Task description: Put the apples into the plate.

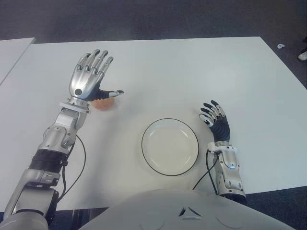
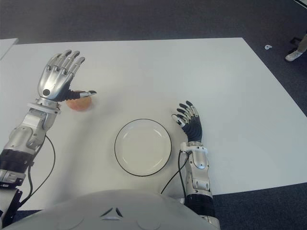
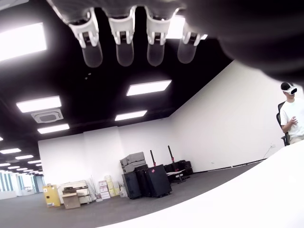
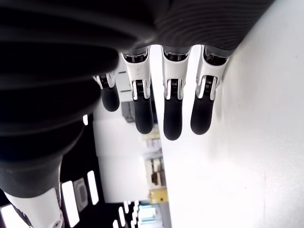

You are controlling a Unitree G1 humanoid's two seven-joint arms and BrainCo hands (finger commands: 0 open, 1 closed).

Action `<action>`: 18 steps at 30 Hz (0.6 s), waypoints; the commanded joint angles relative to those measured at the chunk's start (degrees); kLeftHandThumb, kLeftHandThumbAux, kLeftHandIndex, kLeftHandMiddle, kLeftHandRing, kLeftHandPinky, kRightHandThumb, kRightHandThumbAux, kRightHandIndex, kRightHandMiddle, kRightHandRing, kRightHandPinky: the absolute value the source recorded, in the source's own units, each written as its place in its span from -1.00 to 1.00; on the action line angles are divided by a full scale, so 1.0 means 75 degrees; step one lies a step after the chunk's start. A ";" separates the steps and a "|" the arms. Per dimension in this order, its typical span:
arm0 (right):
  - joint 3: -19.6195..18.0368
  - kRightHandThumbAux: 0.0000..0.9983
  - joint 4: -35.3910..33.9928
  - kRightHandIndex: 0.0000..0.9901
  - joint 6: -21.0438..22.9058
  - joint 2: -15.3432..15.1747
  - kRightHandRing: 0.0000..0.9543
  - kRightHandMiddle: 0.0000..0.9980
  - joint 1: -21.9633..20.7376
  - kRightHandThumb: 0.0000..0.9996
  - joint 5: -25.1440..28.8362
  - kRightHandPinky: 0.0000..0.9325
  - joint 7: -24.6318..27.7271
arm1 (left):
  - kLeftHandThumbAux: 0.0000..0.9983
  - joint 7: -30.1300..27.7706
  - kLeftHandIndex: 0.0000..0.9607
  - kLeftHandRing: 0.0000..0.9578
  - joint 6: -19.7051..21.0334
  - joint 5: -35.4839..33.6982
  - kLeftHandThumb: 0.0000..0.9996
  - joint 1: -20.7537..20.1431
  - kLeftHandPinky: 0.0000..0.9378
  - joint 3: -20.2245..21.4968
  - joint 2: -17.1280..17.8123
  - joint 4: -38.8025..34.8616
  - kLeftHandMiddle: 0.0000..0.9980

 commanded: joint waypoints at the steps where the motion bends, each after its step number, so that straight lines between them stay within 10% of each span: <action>1: -0.0123 0.48 0.0602 -0.74 0.0111 -0.0037 -0.45 -0.51 0.0144 -0.17 0.0158 -0.36 0.0136 | -0.52 0.0065 -0.76 -0.83 0.0017 -0.0203 -0.45 -0.0298 -0.72 -0.0253 -0.0008 0.0761 -0.81; 18: -0.0247 0.46 0.0597 -0.76 0.0319 -0.0145 -0.49 -0.54 0.0049 -0.12 0.0412 -0.44 0.0348 | -0.50 0.0157 -0.63 -0.70 -0.0150 -0.0801 -0.48 -0.1071 -0.58 -0.0882 -0.0004 0.2479 -0.72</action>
